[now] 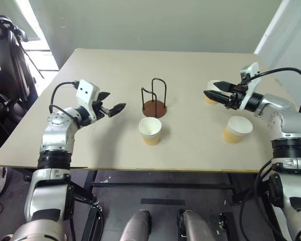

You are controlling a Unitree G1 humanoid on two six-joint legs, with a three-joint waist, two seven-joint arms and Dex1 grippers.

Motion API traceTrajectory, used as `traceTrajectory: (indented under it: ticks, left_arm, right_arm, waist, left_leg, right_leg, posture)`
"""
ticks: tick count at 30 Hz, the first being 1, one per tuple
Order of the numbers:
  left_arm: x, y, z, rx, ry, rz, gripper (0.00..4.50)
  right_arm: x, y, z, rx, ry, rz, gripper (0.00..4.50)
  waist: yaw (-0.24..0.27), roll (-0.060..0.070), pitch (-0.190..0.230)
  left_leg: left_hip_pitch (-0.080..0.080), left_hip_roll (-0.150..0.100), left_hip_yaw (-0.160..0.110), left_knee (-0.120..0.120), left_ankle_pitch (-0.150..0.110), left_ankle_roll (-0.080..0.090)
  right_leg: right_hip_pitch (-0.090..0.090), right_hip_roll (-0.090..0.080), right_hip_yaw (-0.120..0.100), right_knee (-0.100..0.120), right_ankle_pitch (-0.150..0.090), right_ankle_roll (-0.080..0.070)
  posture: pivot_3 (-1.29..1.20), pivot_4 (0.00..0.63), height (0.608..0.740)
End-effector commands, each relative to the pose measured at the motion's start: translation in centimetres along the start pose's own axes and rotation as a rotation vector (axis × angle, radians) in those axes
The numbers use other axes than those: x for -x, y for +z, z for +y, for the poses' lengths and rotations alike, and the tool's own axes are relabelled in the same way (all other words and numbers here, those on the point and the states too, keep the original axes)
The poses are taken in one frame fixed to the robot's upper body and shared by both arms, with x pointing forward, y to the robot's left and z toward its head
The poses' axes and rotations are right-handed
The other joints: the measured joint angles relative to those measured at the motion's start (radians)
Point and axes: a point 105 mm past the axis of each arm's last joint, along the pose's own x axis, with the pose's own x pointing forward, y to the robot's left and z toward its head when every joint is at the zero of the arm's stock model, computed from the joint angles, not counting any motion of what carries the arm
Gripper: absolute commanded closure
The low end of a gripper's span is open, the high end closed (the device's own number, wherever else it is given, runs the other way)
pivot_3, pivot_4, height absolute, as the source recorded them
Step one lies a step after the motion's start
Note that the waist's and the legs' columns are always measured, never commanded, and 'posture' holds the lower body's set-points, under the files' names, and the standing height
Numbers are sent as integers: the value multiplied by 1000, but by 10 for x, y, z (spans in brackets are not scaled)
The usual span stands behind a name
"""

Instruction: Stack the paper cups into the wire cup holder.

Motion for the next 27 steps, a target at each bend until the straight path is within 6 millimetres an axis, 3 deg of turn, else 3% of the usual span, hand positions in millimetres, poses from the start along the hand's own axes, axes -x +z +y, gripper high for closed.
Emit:
traceTrajectory:
  ticks: [1,14,27]
  left_arm:
    - [5,14,7,-26,16,-47,0]
    - [0,15,3,-29,-2,-49,0]
    - [-45,20,-16,-84,-81,-30,0]
  right_arm:
    - [0,17,2,49,11,-38,1137]
    - [2,16,2,49,13,-26,1137]
    - [7,9,12,46,9,-15,1137]
  waist:
    - [0,0,0]
    - [0,0,0]
    - [8,0,0]
  left_leg:
    - [0,0,0,0,0,0]
    - [0,0,0,0,0,0]
    - [0,0,0,0,1,1]
  right_leg:
    - [0,0,0,0,0,0]
    - [0,0,0,0,0,0]
    - [0,0,0,0,0,0]
  posture:
    - [0,150,740]
    - [0,150,740]
    - [0,150,740]
